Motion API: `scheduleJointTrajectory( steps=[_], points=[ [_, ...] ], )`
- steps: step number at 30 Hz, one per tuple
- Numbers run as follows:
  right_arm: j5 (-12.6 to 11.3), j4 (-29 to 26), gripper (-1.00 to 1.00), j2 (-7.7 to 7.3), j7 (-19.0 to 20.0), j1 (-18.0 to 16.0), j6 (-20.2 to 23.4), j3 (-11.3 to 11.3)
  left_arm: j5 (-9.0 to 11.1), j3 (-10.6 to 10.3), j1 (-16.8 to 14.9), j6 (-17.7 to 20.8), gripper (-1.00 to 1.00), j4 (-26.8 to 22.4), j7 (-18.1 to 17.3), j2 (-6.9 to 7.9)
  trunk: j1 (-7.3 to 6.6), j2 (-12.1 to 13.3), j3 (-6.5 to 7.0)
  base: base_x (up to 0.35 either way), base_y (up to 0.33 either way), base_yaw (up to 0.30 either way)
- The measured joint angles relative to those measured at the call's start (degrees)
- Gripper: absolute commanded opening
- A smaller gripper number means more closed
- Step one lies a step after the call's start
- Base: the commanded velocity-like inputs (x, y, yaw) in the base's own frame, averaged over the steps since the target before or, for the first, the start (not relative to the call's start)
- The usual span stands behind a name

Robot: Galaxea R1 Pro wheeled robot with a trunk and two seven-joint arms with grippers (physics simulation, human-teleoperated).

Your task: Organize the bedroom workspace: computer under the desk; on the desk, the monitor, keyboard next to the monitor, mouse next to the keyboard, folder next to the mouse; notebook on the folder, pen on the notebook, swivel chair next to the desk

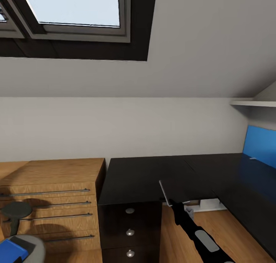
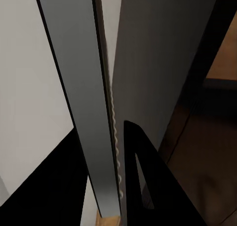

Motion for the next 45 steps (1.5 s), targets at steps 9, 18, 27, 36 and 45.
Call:
scheduleJointTrajectory(
  steps=[9,18,27,36,45],
  points=[
    [0.0,0.0,-1.0,0.0,0.0,0.0,0.0,0.0,-0.1,-0.1,0.0,-0.1,1.0,0.0,-0.1,0.0,0.0,0.0,0.0,0.0,0.0,0.0],
    [-0.4,0.0,-1.0,0.0,0.0,0.0,0.0,0.0,-0.1,-0.1,0.0,-0.1,1.0,0.0,-0.2,0.0,0.0,0.0,0.0,0.0,0.0,0.0],
    [-0.5,0.0,-1.0,0.0,0.0,0.0,0.0,0.0,-0.1,0.0,0.0,-0.1,1.0,0.0,-0.2,0.0,0.0,0.0,0.0,0.0,0.0,0.0],
    [-0.5,0.0,-1.0,0.0,0.0,0.0,0.0,0.0,-0.2,-0.1,0.0,-0.1,1.0,0.0,-0.2,0.0,-0.02,0.0,0.0,0.059,0.0,0.0],
    [-0.6,0.0,-1.0,-0.08,0.0,0.0,0.0,0.0,-0.1,-0.1,0.0,-0.1,1.0,0.0,-0.1,0.0,0.0,0.0,0.0,0.035,0.0,0.0]
  ],
)
